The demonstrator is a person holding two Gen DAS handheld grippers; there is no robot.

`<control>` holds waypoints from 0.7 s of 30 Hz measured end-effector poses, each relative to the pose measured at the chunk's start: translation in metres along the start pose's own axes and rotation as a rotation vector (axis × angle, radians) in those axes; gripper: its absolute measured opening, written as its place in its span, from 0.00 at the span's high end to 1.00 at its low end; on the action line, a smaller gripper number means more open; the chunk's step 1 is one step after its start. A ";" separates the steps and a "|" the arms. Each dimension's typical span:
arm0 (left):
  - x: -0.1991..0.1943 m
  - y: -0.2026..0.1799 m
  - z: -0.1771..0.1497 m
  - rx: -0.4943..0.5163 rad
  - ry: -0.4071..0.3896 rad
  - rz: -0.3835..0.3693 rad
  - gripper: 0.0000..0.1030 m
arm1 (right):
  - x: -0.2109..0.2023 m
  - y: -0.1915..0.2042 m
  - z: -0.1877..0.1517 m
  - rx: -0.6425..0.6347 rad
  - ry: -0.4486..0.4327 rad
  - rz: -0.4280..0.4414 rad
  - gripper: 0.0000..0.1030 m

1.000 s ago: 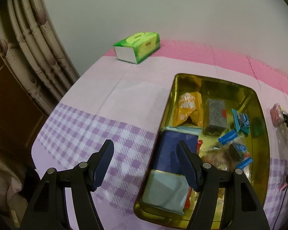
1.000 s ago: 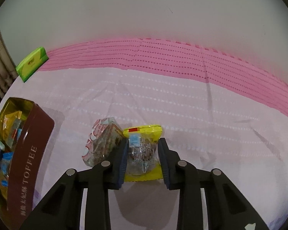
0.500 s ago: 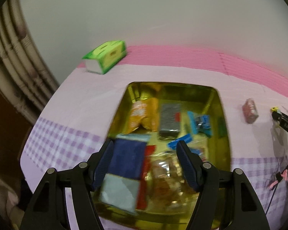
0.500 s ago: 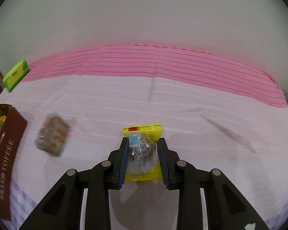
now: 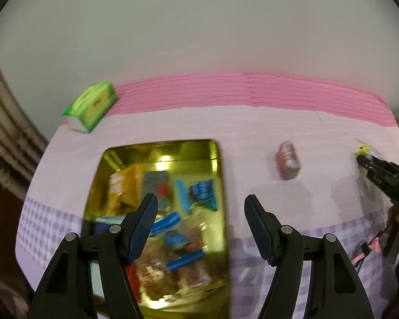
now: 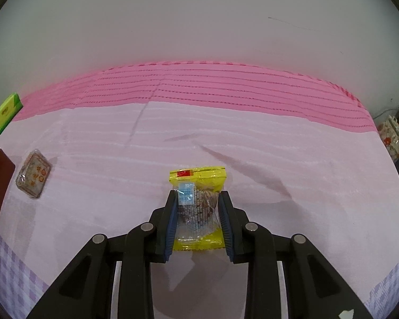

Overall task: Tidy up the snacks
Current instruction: 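Grasp the pink-printed clear candy packet with the left tool while the right tool holds the yellow packet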

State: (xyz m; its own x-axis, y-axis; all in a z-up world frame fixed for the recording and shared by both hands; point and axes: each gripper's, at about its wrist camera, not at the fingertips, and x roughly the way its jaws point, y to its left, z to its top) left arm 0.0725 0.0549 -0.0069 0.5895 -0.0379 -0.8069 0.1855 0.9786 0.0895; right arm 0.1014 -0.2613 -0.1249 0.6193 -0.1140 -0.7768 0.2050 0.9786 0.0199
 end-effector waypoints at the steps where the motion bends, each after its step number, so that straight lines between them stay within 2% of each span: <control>1: 0.001 -0.005 0.003 0.005 0.000 -0.008 0.34 | 0.000 -0.001 -0.001 0.003 -0.001 0.003 0.73; 9: 0.020 -0.039 0.021 0.018 0.029 -0.075 0.34 | 0.000 -0.005 -0.002 0.007 -0.001 0.006 0.73; 21: 0.054 -0.067 0.040 0.004 0.090 -0.124 0.34 | 0.001 -0.006 -0.002 0.011 -0.002 0.009 0.72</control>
State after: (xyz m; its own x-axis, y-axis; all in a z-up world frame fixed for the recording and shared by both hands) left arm 0.1236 -0.0212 -0.0334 0.4887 -0.1402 -0.8611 0.2555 0.9667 -0.0124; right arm 0.0993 -0.2673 -0.1273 0.6224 -0.1059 -0.7755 0.2079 0.9776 0.0333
